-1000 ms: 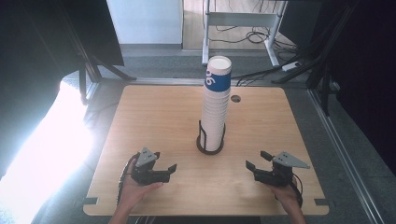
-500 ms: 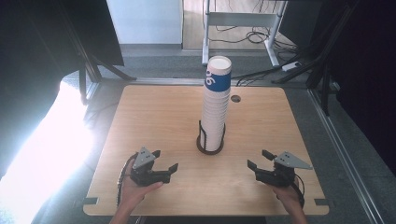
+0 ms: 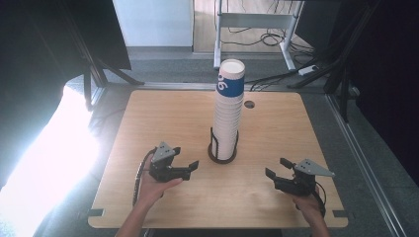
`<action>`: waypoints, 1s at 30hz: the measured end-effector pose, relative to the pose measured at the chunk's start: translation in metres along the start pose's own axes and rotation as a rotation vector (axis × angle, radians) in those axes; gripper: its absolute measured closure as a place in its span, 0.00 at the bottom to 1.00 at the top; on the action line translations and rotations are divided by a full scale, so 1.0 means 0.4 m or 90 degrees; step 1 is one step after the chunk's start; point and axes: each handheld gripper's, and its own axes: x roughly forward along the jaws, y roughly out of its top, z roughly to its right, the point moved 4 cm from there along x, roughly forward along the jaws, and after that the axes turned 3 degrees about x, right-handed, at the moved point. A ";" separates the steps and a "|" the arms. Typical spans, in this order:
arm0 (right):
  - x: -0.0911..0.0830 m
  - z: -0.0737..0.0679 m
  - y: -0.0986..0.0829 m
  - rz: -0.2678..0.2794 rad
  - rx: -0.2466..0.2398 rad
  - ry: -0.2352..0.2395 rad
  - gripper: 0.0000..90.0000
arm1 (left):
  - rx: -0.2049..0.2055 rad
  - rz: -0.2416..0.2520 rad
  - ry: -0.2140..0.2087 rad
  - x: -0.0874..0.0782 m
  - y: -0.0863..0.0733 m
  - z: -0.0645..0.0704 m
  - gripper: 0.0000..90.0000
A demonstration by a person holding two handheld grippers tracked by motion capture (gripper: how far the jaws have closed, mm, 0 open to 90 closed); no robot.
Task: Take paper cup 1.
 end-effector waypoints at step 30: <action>0.025 -0.047 0.015 -0.025 -0.051 0.035 0.29 | 0.077 0.007 -0.069 0.146 0.203 0.062 0.04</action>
